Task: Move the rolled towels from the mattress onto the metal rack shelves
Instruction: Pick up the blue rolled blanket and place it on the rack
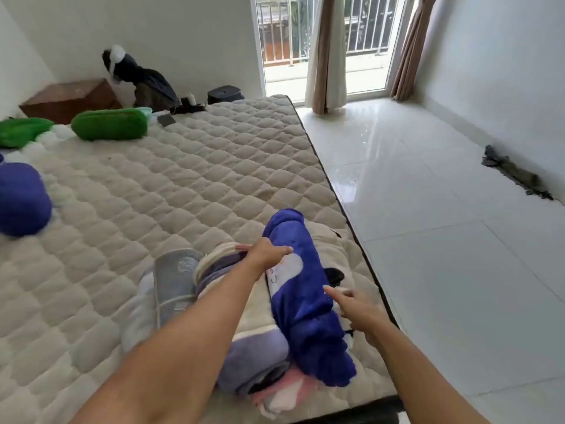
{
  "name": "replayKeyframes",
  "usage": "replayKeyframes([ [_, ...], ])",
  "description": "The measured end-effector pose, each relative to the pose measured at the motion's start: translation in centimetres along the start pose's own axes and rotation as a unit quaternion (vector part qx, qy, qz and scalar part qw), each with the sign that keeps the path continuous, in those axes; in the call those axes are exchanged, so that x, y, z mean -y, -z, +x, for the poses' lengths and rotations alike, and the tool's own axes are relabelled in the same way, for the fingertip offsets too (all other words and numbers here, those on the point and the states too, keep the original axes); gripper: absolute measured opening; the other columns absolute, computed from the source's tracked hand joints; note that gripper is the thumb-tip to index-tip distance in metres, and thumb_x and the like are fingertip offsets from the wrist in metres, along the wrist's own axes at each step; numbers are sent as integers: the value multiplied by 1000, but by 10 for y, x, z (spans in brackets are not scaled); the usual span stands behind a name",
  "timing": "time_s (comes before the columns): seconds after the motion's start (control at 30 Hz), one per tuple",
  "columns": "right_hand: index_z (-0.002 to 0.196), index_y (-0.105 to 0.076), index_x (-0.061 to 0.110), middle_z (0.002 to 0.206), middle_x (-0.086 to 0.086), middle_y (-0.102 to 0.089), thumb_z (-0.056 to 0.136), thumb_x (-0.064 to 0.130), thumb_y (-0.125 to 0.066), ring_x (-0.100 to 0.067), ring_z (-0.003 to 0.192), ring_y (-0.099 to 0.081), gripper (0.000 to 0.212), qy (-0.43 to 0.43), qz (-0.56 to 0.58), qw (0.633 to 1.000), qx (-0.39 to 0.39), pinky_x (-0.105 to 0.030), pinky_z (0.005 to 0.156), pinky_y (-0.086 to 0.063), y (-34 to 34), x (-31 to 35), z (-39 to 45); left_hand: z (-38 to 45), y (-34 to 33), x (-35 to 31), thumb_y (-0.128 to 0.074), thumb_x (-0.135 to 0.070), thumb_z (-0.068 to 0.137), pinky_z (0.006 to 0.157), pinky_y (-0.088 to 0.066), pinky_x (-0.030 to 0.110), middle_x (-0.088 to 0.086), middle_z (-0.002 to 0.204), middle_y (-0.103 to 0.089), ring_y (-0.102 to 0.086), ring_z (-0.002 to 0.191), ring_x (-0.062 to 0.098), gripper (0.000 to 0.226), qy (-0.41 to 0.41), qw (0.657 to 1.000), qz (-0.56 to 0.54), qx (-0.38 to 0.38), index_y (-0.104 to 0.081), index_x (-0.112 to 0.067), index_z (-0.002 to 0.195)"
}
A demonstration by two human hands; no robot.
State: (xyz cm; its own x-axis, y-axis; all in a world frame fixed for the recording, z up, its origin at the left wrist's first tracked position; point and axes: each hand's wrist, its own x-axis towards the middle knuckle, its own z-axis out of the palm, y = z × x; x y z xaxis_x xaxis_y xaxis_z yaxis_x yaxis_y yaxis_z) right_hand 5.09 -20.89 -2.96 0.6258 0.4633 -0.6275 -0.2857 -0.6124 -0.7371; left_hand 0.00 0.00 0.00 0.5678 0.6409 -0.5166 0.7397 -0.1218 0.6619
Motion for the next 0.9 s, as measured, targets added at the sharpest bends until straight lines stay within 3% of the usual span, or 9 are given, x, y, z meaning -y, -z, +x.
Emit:
replayKeyframes([
  [0.07, 106, -63, 2, 100, -18, -67, 75, 62, -62, -32, 96, -65, 68, -28, -35, 999, 23, -40, 79, -52, 4, 4, 22, 20, -8, -3, -70, -44, 76, 103, -47, 42, 14, 124, -63, -60, 114, 29, 71, 42, 999, -31, 11, -51, -1, 130],
  [0.13, 98, -61, 15, 91, -2, -65, 71, 67, -62, -17, 82, -63, 59, -52, -39, 996, 68, -32, 70, -51, 12, 12, 36, 30, -15, -6, -70, -50, 75, 107, -42, 40, 15, 140, -51, -51, 127, 31, 89, 95, 993, -52, 36, -37, -2, 142],
  [0.23, 106, -60, 16, 101, 1, -65, 70, 67, -63, -16, 93, -62, 62, -59, -62, 989, 119, -32, 80, -50, 12, 21, 53, 43, -26, -13, -65, -61, 74, 107, -38, 43, 16, 150, -37, -42, 134, 36, 103, 179, 980, -61, 59, -21, -5, 149],
  [0.3, 110, -59, 19, 105, 3, -65, 59, 71, -67, -17, 98, -62, 74, -47, -103, 984, 138, -33, 83, -52, 1, 23, 57, 50, -31, -17, -68, -60, 71, 105, -41, 50, 19, 146, -42, -46, 129, 39, 107, 218, 968, -98, 72, -19, -8, 150],
  [0.37, 111, -60, 19, 105, 2, -68, 51, 72, -67, -16, 97, -64, 80, -24, -146, 981, 126, -35, 87, -53, -14, 17, 62, 55, -32, -18, -70, -55, 73, 101, -44, 54, 20, 140, -47, -50, 124, 41, 102, 234, 964, -102, 73, -20, -7, 148],
  [0.53, 103, -62, 23, 99, 1, -70, 64, 34, -62, -16, 94, -64, 40, 33, -88, 991, 94, -40, 90, -53, -20, 15, 61, 57, -31, -9, -77, -37, 71, 95, -50, 48, 18, 124, -60, -60, 109, 36, 84, 228, 965, -124, 37, -38, -7, 139],
  [0.67, 94, -63, 18, 94, -4, -71, 72, 18, -60, -21, 92, -66, 22, 38, -30, 994, 95, -39, 87, -54, -8, 20, 52, 51, -24, -6, -78, -28, 69, 94, -52, 48, 16, 120, -64, -63, 105, 34, 77, 199, 956, -214, 27, -44, -13, 137],
  [0.8, 99, -64, 18, 99, -5, -72, 76, 14, -63, -20, 94, -66, 24, 56, 38, 992, 105, -35, 84, -54, 7, 25, 37, 21, -9, -25, -64, -15, 86, 68, -55, 33, 12, 100, -68, -65, 82, 25, 33, 164, 936, -308, 46, -53, -11, 117],
  [0.9, 108, -60, 21, 103, -4, -70, 79, 16, -65, -22, 98, -66, 30, 80, 71, 987, 118, -41, 89, -54, 18, 33, 26, -2, 7, -34, -64, -14, 86, 61, -55, 33, 10, 82, -69, -66, 71, 22, 36, 143, 924, -352, 38, -57, -5, 120],
])
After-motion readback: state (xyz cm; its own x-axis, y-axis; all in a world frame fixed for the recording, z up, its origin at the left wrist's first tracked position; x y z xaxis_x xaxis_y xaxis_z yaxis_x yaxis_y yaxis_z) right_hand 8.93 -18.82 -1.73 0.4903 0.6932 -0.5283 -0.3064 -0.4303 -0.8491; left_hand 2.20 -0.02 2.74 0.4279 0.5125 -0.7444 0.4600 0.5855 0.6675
